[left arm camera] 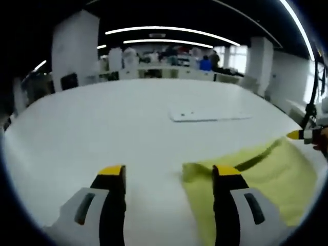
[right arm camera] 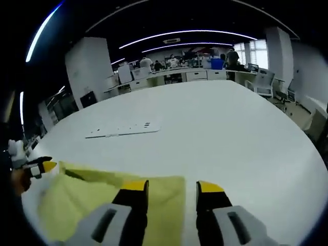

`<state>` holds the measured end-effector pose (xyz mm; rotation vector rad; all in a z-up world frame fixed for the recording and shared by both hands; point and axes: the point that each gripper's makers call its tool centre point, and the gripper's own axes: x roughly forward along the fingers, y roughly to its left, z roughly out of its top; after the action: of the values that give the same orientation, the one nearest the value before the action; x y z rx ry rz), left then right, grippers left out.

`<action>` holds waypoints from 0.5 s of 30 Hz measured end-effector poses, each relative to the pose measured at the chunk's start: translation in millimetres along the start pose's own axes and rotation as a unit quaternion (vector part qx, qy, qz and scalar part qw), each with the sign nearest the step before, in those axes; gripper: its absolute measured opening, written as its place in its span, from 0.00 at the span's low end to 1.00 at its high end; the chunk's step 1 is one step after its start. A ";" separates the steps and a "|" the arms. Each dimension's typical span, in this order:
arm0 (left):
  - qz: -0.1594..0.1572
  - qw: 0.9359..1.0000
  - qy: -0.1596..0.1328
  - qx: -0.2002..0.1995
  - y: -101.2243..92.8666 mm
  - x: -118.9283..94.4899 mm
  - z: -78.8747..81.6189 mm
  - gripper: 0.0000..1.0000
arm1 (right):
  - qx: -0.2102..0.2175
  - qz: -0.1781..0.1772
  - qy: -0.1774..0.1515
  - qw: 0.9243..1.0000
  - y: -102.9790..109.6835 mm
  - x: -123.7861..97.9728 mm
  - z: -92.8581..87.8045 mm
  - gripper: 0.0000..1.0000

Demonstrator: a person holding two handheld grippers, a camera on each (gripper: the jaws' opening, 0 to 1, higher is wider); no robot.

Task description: Fold the garment on the visible template until the final outline fits inside the template.

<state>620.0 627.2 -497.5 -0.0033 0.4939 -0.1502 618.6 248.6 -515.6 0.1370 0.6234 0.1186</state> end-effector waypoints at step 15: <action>0.014 0.998 0.025 0.061 5.0 17.0 -15.3 0.52 | -0.028 0.001 0.022 0.999 -2.5 2.0 -11.2 0.35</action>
<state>628.2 630.2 -519.2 0.1266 0.5344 -0.1521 613.9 247.5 -526.2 0.0822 0.6625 0.1410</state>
